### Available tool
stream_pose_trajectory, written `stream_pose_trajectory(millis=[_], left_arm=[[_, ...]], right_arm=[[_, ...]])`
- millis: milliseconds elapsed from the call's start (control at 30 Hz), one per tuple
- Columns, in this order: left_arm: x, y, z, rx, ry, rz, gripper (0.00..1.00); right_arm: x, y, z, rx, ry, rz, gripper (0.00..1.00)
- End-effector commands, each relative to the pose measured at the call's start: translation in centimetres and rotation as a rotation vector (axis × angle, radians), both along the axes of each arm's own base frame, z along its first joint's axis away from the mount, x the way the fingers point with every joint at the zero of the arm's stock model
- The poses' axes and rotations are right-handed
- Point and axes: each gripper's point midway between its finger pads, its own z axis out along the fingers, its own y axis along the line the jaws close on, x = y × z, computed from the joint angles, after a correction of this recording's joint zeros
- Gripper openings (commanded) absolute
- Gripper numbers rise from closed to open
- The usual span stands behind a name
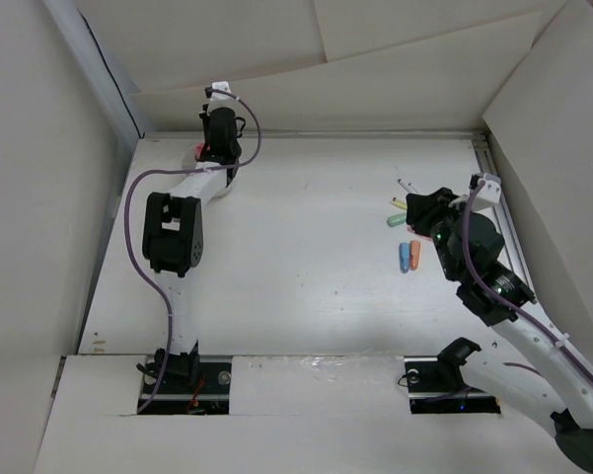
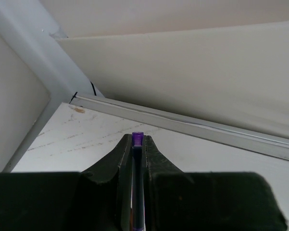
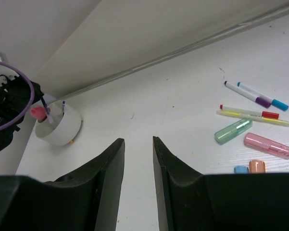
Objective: Sort the stationery into containers
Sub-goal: Place the stationery into the container
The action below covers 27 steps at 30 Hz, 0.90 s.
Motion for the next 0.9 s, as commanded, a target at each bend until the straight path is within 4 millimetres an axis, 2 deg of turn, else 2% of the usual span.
stream_pose_trajectory(millis=[0, 100, 267, 300, 367, 667, 733, 867], left_arm=[[0.6, -0.1, 3.7, 0.010, -0.107, -0.003, 0.00], [0.5, -0.2, 4.2, 0.004, -0.136, -0.015, 0.00], [0.2, -0.2, 2.7, 0.006, -0.124, -0.015, 0.00], [0.1, -0.1, 3.4, 0.002, -0.141, -0.015, 0.00], [-0.1, -0.1, 2.6, 0.014, -0.127, -0.016, 0.00], [-0.4, 0.3, 2.3, 0.021, -0.133, 0.003, 0.01], [-0.6, 0.3, 1.5, 0.024, -0.121, 0.003, 0.01], [-0.6, 0.3, 1.3, 0.024, -0.121, 0.003, 0.04]], right_arm=[[0.1, 0.3, 1.6, 0.026, -0.061, 0.007, 0.36], [0.3, 0.5, 1.5, 0.026, -0.061, 0.007, 0.36], [0.3, 0.7, 1.3, 0.026, -0.061, 0.017, 0.36], [0.3, 0.7, 1.3, 0.026, -0.061, 0.017, 0.36], [0.3, 0.7, 1.3, 0.026, -0.061, 0.017, 0.36], [-0.2, 0.4, 1.7, 0.039, -0.078, 0.026, 0.36], [-0.2, 0.4, 1.7, 0.039, -0.078, 0.026, 0.36], [-0.2, 0.4, 1.7, 0.039, -0.078, 0.026, 0.36]])
